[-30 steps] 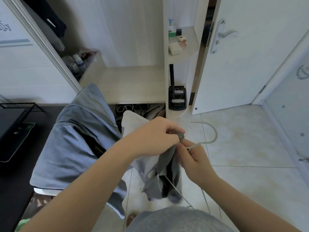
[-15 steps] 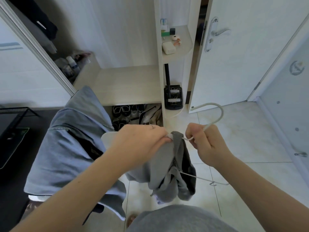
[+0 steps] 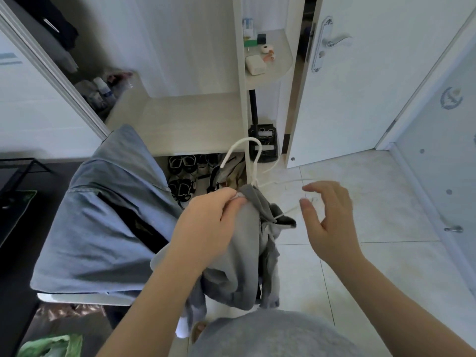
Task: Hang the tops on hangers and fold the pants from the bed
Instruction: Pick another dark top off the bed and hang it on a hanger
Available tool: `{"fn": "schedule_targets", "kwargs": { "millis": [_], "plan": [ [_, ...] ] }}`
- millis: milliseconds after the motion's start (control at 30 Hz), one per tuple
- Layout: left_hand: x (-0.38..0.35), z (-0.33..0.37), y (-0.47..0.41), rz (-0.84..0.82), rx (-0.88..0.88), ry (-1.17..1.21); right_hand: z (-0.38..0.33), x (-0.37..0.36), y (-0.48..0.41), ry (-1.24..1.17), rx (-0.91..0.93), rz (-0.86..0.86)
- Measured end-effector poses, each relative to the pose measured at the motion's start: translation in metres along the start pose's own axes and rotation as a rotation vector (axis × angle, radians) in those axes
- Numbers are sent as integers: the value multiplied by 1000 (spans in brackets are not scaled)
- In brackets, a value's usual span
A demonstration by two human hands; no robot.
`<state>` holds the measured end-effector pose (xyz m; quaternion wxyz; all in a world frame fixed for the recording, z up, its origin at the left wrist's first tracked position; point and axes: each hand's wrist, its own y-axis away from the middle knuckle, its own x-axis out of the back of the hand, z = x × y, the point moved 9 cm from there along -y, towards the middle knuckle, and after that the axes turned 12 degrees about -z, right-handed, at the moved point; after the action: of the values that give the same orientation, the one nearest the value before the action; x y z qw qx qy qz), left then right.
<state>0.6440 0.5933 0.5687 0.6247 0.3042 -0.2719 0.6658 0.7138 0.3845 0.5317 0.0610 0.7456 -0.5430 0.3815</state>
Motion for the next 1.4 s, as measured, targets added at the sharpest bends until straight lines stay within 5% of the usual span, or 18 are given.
{"fn": "schedule_targets", "kwargs": {
  "millis": [200, 467, 600, 700, 867, 1000, 1233, 1400],
  "plan": [
    [0, -6, 12, 65, 50, 94, -15, -78, 19, -155, 46, -533],
    [-6, -15, 25, 67, 81, 145, -3, -111, 24, -204, -61, -794],
    [3, -29, 31, 145, 139, 159, -24, -99, 29, -68, 197, -551],
    [9, -36, 33, 203, 169, 170, -22, -94, 37, -114, 183, -479],
    [4, -29, 32, 184, 138, 203, 20, -128, 44, -288, -173, -831],
    [6, -26, 33, 157, 116, 231, 55, -149, 61, 59, -166, -1063],
    [19, -43, 51, 56, 91, 193, 61, -105, 32, 435, 98, -683],
    [31, -60, 65, 26, 124, 225, 58, -75, 9, 540, 81, -524]
  ]
}}
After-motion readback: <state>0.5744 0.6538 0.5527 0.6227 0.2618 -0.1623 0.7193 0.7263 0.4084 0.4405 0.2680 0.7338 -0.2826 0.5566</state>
